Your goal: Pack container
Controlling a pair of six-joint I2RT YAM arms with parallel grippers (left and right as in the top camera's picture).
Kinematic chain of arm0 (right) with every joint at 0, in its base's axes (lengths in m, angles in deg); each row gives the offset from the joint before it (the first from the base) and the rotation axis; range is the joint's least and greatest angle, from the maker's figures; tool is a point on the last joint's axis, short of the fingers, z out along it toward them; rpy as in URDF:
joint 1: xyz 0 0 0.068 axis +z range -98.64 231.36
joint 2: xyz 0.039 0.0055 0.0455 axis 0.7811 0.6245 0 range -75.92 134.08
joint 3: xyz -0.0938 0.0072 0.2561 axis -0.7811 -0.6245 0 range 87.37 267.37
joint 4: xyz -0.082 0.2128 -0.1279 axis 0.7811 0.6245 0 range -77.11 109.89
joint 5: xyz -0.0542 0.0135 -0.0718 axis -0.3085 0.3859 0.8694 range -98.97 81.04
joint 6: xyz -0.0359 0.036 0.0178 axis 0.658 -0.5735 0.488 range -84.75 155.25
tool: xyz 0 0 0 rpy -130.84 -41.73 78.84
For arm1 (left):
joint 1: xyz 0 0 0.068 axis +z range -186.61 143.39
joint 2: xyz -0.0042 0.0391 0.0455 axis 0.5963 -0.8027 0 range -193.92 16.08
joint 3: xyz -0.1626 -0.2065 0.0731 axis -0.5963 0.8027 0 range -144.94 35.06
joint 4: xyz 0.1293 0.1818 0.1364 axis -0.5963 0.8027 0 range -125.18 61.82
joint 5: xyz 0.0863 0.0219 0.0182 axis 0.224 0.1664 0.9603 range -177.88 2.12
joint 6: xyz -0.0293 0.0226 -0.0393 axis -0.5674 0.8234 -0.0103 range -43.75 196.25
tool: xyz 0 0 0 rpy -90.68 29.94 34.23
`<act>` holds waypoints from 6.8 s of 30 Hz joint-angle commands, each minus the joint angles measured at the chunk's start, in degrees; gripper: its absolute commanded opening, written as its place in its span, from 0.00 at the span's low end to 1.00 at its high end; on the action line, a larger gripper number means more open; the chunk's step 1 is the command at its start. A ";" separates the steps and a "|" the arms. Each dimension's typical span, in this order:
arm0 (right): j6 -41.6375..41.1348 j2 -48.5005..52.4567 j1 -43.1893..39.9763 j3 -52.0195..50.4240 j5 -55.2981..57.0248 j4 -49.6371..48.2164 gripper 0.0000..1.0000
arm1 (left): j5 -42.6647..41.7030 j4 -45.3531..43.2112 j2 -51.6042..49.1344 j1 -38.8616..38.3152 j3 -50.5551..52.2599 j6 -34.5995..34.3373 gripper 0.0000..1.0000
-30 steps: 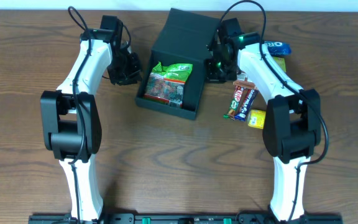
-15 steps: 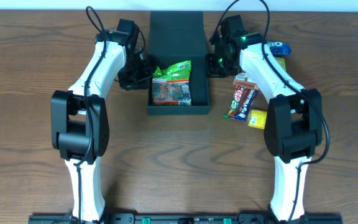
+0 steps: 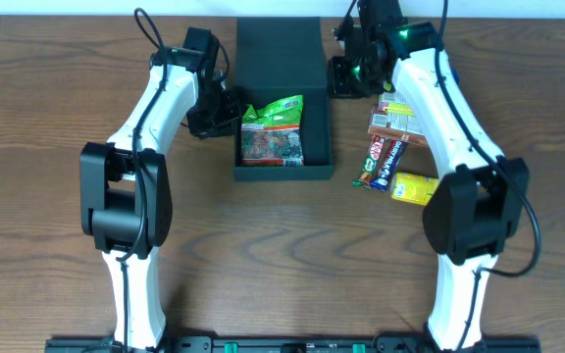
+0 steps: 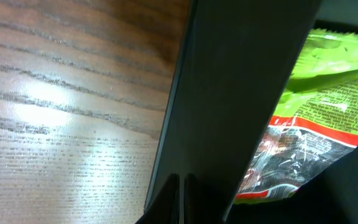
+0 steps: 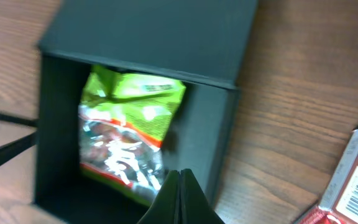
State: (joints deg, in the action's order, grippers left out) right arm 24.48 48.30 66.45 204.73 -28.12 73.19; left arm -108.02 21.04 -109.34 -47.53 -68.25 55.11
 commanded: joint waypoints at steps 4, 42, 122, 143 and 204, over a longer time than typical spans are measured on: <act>2.29 0.09 5.25 -1.99 -1.18 -0.68 0.01 | -0.22 -1.90 -0.07 0.17 0.55 0.11 0.06; 3.37 11.82 9.64 1.51 -6.16 -2.62 0.01 | -0.20 -2.12 -0.07 0.07 0.55 0.17 0.06; -52.24 25.35 -18.91 30.27 7.69 4.52 0.94 | 1.07 -0.59 -0.07 0.07 0.55 -0.74 0.13; -53.11 29.64 -21.09 30.23 7.61 2.95 0.91 | 1.29 -0.11 -0.07 0.09 0.55 -0.72 0.14; -39.95 30.82 -24.17 41.51 2.97 5.97 0.28 | 2.38 0.96 -0.07 0.09 0.55 -0.70 0.14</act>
State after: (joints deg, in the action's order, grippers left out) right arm -20.94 80.83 42.78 240.68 -24.06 78.56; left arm -106.73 21.61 -109.34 -47.29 -68.23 55.02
